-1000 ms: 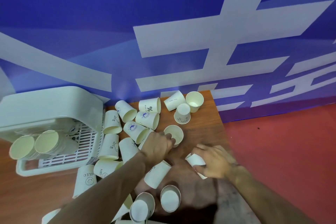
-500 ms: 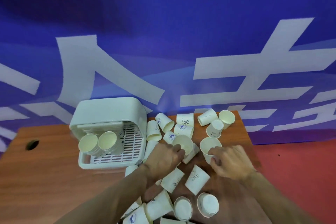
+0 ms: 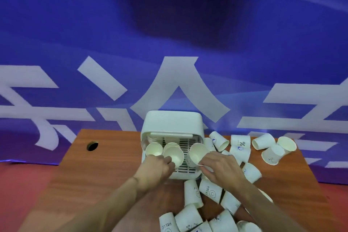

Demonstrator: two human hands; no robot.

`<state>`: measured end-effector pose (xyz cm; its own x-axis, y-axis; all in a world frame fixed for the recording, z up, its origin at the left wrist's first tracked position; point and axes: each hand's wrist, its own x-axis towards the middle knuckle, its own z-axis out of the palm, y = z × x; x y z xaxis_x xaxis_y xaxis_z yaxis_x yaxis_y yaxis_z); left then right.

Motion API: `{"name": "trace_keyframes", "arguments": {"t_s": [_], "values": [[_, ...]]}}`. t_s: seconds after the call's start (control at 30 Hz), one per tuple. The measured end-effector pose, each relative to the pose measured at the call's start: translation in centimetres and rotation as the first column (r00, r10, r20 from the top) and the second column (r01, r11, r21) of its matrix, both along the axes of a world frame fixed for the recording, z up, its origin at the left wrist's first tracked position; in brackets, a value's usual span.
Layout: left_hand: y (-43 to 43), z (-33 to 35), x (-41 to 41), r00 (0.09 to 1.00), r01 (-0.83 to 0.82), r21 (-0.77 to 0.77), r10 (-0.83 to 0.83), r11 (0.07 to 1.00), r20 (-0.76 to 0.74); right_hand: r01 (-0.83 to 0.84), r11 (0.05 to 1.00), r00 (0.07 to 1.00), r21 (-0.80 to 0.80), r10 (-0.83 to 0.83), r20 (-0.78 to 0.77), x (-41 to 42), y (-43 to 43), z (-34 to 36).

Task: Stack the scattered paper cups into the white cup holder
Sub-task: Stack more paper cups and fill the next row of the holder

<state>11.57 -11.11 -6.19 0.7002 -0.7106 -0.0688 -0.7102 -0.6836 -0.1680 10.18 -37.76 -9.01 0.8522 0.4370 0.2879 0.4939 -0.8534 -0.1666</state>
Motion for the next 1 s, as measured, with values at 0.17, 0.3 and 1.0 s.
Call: {"name": "trace_keyframes", "arguments": {"t_s": [0.17, 0.3, 1.0], "values": [[5.7, -0.1, 0.8, 0.996, -0.093, -0.058, 0.094, 0.994, 0.002, -0.02, 0.997, 0.999, 0.072, 0.018, 0.032, 1.0, 5.0, -1.0], [8.4, -0.7, 1.7, 0.993, -0.121, -0.086, 0.122, 0.989, 0.002, -0.008, 0.999, 0.996, 0.047, 0.004, 0.089, 1.4, 7.3, -2.1], [8.8, -8.0, 7.2, 0.976, -0.077, -0.067, 0.061, 0.995, -0.208, 0.038, 0.998, 0.996, -0.047, -0.042, -0.077, 4.7, 10.8, -7.3]]}}
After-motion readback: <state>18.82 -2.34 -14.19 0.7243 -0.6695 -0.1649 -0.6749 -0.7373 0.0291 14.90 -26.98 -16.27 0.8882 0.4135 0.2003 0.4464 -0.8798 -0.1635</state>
